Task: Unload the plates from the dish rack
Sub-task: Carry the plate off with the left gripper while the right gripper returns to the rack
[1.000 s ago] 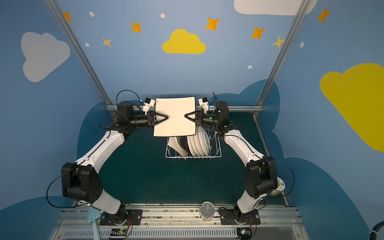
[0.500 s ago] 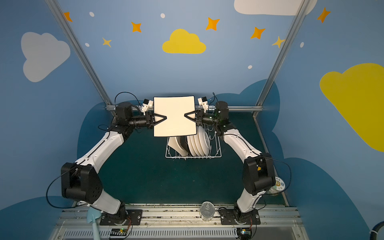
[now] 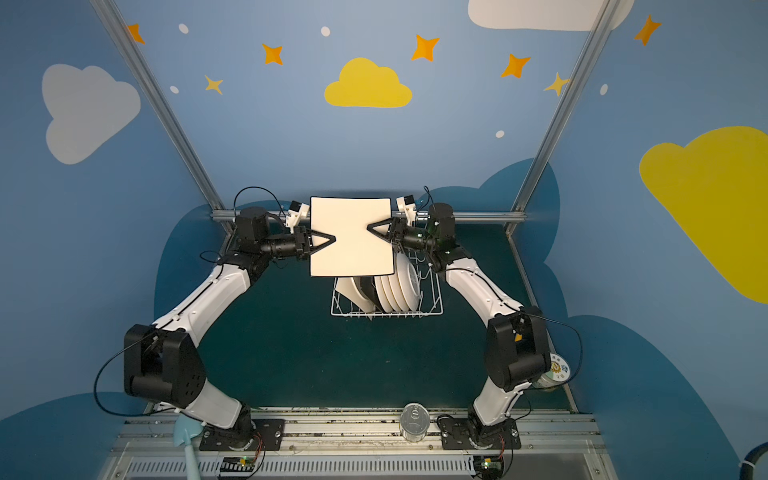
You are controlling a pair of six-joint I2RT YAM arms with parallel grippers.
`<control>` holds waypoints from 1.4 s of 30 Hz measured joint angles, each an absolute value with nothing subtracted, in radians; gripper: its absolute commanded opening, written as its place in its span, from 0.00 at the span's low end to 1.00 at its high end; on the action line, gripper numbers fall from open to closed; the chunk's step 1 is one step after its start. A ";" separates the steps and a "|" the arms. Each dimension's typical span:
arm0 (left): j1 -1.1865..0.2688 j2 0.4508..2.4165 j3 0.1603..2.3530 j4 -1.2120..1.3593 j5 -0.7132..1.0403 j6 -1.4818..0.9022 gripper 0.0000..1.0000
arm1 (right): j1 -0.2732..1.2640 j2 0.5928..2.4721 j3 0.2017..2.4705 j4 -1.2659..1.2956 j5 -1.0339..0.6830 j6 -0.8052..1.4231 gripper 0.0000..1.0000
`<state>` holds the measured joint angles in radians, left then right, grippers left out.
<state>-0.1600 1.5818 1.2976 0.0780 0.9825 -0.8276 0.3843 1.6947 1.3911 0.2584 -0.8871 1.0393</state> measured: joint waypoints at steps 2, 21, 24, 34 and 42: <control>-0.160 1.582 1.298 0.067 0.981 -0.827 0.03 | 0.384 1.685 1.391 0.236 -0.873 1.027 0.69; 0.020 1.425 1.427 -0.287 0.969 -0.630 0.03 | 0.417 1.462 1.404 -0.203 -0.666 0.506 0.90; 0.078 1.390 1.460 -0.377 0.968 -0.568 0.03 | 0.455 1.433 1.404 -0.272 -0.599 0.400 0.90; 0.278 1.376 1.490 -0.662 0.965 -0.368 0.03 | 0.593 1.339 1.394 -0.365 -0.393 0.126 0.90; 0.307 1.420 1.490 -0.861 0.845 -0.162 0.03 | 0.721 1.330 1.335 -0.379 -0.268 -0.014 0.90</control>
